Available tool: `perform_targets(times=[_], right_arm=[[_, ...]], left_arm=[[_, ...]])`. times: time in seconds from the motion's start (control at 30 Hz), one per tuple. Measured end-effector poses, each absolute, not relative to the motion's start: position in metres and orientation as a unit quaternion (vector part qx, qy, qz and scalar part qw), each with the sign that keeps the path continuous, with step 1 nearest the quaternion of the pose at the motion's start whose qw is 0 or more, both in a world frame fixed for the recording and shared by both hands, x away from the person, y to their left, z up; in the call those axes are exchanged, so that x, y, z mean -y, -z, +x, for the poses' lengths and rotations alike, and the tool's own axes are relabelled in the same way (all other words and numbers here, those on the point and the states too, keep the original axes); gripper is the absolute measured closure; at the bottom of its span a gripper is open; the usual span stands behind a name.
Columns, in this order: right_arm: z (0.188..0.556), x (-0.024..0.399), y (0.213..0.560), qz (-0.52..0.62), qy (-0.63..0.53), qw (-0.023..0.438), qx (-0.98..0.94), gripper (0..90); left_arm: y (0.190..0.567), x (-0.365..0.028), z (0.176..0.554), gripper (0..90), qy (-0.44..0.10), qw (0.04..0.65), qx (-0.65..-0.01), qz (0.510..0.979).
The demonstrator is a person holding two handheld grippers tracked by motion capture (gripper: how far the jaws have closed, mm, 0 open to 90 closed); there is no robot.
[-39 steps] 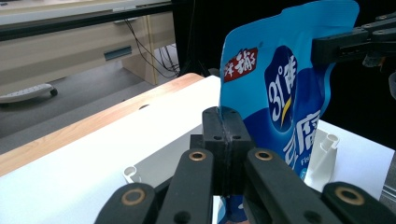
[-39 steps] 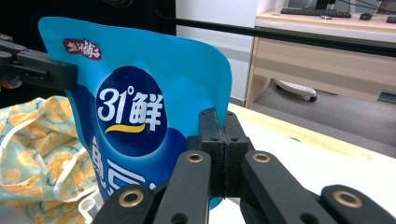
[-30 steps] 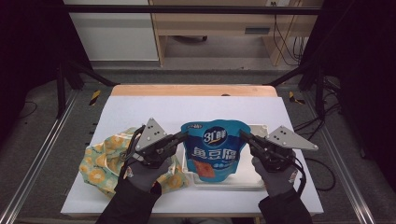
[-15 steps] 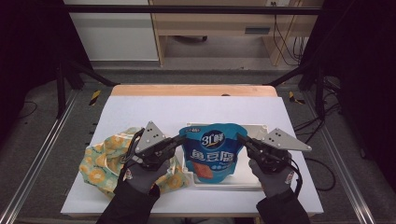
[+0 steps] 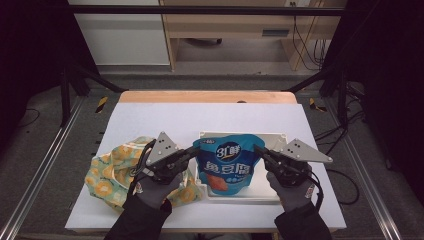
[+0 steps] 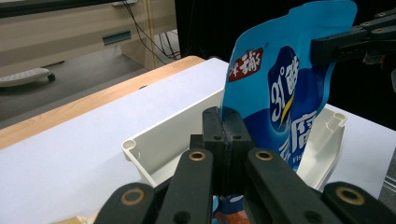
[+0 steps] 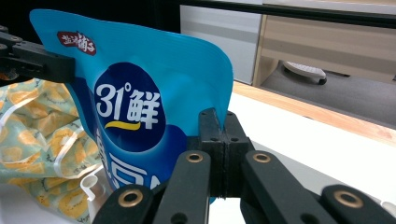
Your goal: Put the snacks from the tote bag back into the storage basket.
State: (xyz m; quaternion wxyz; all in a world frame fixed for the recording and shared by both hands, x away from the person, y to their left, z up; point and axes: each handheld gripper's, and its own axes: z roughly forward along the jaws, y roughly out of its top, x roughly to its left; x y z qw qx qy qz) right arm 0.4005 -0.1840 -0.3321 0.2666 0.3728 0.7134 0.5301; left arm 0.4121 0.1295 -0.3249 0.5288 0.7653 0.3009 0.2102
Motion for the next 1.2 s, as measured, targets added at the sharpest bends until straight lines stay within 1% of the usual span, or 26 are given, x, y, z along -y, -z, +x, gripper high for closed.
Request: perform_targets(times=[0.1, 0.23, 0.4, 0.53, 0.6, 0.7, 0.77, 0.83, 0.93, 1.03, 1.2], right_arm=[[0.400, 0.185, 0.333, 0.373, -0.532, 0.267, -0.711, 88.4], [0.400, 0.186, 0.334, 0.376, -0.536, 0.266, -0.707, 85.4], [0.401, 0.185, 0.335, 0.377, -0.539, 0.274, -0.702, 76.4], [0.401, 0.186, 0.337, 0.375, -0.540, 0.289, -0.695, 63.7], [0.401, 0.188, 0.337, 0.378, -0.543, 0.295, -0.690, 55.0], [0.400, 0.192, 0.340, 0.381, -0.544, 0.301, -0.684, 47.7], [0.399, 0.196, 0.342, 0.385, -0.546, 0.295, -0.683, 43.1], [0.399, 0.199, 0.344, 0.386, -0.547, 0.293, -0.682, 40.6], [0.397, 0.202, 0.347, 0.386, -0.547, 0.289, -0.685, 37.4], [0.396, 0.204, 0.352, 0.387, -0.543, 0.286, -0.688, 35.2], [0.395, 0.210, 0.358, 0.392, -0.534, 0.284, -0.693, 33.2]], left_arm=[[0.326, -0.130, 0.412, 88.6, -0.211, 0.531, -0.299, 0.764], [0.326, -0.130, 0.412, 84.6, -0.213, 0.532, -0.298, 0.764], [0.326, -0.132, 0.412, 74.6, -0.210, 0.537, -0.296, 0.762], [0.326, -0.137, 0.411, 64.1, -0.213, 0.534, -0.294, 0.764], [0.327, -0.140, 0.411, 57.9, -0.214, 0.534, -0.292, 0.764], [0.329, -0.145, 0.409, 47.5, -0.218, 0.531, -0.284, 0.768], [0.331, -0.150, 0.406, 41.1, -0.223, 0.526, -0.283, 0.770], [0.333, -0.155, 0.404, 36.0, -0.224, 0.527, -0.283, 0.770], [0.335, -0.165, 0.401, 31.7, -0.222, 0.527, -0.286, 0.769], [0.339, -0.174, 0.399, 28.7, -0.228, 0.518, -0.292, 0.771], [0.345, -0.190, 0.398, 26.6, -0.238, 0.514, -0.308, 0.764]])
